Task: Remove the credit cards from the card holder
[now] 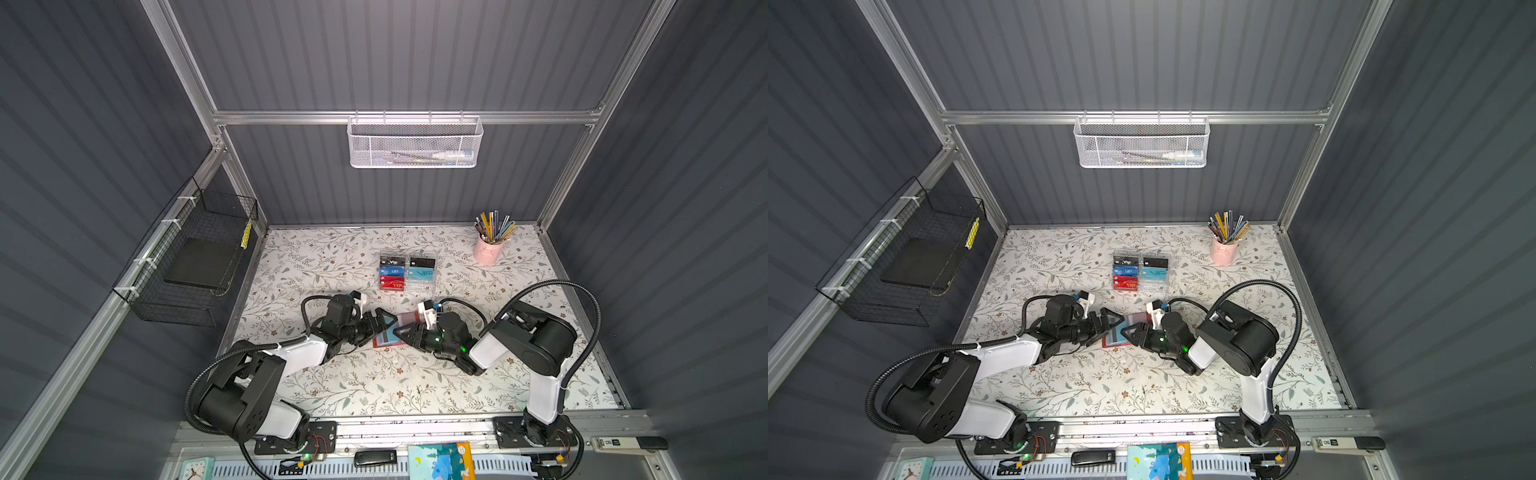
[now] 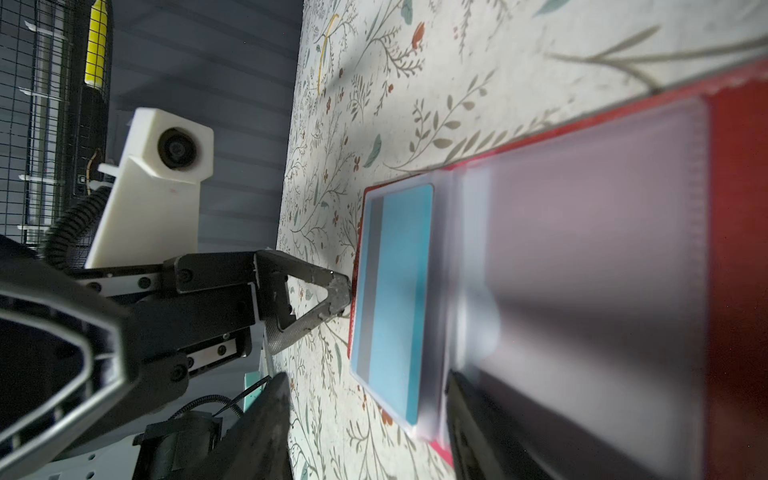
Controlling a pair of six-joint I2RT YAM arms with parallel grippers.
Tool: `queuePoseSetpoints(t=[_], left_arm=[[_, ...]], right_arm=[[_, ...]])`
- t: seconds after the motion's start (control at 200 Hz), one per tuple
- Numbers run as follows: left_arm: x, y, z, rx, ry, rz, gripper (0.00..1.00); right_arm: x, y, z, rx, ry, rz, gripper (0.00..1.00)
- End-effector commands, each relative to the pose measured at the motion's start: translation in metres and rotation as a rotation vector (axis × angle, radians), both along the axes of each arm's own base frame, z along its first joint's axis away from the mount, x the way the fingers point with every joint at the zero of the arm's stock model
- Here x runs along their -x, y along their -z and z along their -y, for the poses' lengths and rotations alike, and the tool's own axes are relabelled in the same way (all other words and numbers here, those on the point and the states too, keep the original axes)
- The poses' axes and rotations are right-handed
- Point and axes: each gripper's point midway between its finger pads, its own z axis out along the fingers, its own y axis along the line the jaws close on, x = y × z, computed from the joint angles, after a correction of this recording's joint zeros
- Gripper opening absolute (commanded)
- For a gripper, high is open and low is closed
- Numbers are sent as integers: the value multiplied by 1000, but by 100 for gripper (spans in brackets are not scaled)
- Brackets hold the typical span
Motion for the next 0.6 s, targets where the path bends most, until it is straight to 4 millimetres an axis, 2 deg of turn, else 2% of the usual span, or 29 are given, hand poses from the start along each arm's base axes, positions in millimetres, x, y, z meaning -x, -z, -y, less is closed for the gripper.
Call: queuePoseSetpoints(t=[0.0,0.595], left_arm=[[1,5,1,11,-7,-6,100],[2,25,2,49,-29,-55,100]], right_arm=[[6,4,-2,-13,-18,-4,60],[9,-8,-1,-72,-25,44,61]])
